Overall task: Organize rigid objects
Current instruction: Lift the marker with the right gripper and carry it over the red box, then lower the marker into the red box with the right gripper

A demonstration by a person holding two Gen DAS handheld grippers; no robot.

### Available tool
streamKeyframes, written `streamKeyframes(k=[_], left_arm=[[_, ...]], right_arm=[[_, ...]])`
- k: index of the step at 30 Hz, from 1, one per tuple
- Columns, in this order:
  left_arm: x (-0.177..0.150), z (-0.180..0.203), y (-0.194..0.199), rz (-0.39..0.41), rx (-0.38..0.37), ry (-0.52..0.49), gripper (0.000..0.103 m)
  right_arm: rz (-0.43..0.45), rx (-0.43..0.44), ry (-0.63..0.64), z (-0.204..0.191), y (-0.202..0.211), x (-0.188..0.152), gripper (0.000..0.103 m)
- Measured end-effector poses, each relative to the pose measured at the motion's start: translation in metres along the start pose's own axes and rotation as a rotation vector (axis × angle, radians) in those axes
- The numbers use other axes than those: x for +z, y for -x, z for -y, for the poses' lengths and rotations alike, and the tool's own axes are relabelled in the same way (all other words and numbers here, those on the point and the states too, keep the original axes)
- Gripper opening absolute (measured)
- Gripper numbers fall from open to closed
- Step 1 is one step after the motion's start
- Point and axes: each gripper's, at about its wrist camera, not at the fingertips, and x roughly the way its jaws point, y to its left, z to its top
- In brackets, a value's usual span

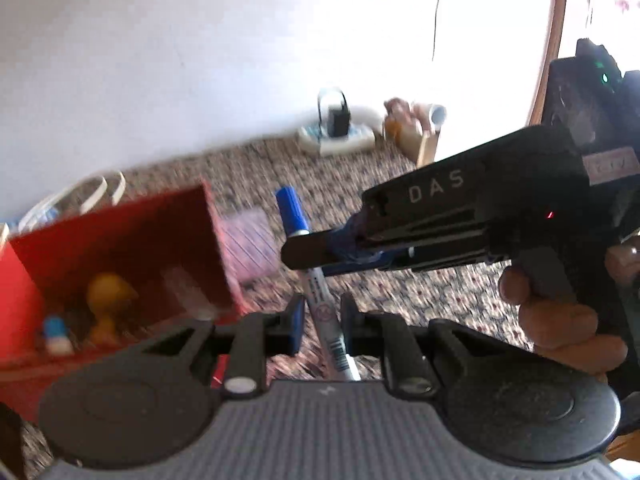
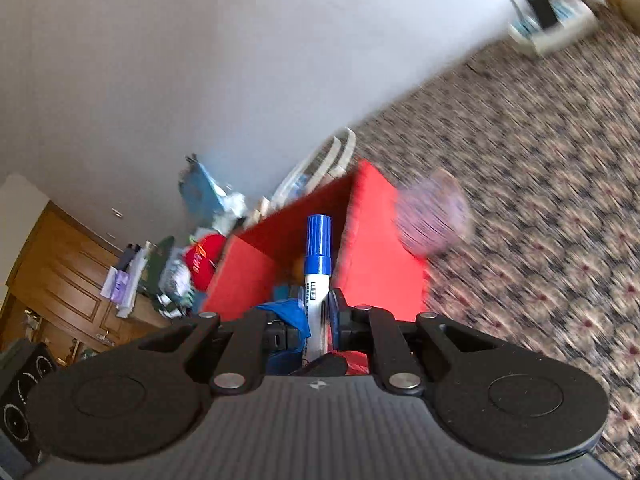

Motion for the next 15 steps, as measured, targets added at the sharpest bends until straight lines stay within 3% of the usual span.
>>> streamKeyframes(k=[7, 15], left_arm=[[0.024, -0.056, 0.008, 0.068, 0.028, -0.008, 0.015], [0.035, -0.112, -0.026, 0.011, 0.048, 0.044, 0.015]], right_arm=[[0.045, -0.014, 0.118, -0.042, -0.044, 0.026, 0.000], [-0.030, -0.110, 0.200, -0.051, -0.106, 0.043, 0.000]])
